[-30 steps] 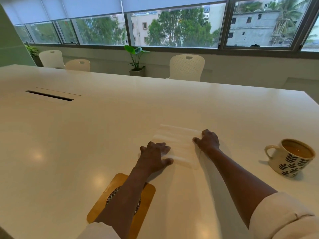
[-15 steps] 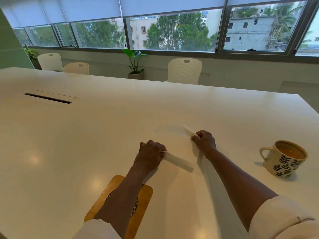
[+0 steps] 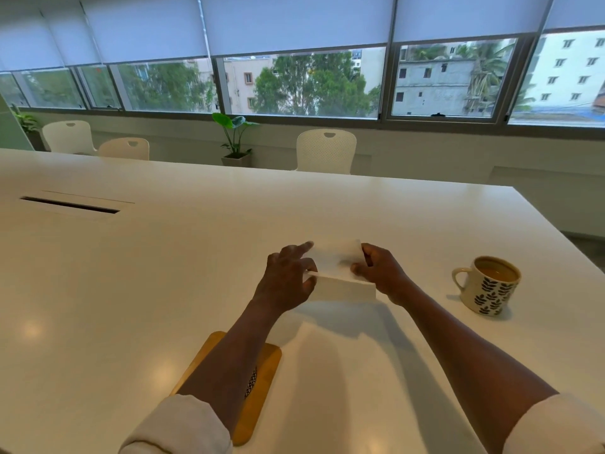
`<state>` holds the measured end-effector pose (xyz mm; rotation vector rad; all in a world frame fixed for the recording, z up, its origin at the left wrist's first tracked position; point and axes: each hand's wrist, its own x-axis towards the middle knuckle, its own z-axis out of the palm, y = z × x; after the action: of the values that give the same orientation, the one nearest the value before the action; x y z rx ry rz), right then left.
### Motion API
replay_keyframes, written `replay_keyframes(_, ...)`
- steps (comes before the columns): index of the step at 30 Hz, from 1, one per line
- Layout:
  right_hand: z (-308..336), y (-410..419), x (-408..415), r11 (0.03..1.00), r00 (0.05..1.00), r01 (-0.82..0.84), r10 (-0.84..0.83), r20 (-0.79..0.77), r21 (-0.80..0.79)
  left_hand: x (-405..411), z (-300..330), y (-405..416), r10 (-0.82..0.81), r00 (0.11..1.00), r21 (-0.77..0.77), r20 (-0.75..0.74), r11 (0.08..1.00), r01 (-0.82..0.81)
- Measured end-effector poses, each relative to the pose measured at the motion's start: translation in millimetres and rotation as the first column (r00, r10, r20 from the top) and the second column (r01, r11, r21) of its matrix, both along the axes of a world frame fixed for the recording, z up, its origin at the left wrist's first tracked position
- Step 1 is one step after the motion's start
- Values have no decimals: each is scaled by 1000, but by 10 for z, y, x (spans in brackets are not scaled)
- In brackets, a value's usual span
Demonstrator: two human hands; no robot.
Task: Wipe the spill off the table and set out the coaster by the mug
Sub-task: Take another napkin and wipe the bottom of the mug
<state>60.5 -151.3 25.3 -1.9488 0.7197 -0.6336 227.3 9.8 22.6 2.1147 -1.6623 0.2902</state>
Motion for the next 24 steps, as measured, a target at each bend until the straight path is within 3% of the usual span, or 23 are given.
replay_keyframes(9, 106, 231, -356, 998, 999, -52, 53, -14, 23, -244, 130, 40, -33, 980, -81, -198, 997, 17)
replay_keyframes(14, 93, 300, -611, 992, 999, -28, 22, 46, 125, -381, 137, 70, -16, 950, -58, -313, 998, -3)
replay_keyframes(19, 115, 292, -901, 948, 984, 5, -61, 166, 319, -525, 188, 27, -28, 834, -91, -551, 995, -27)
replay_keyframes(24, 44, 293, -1140, 785, 938, -36, -187, 292, 618, -729, 184, -59, -111, 652, -142, -750, 990, 5)
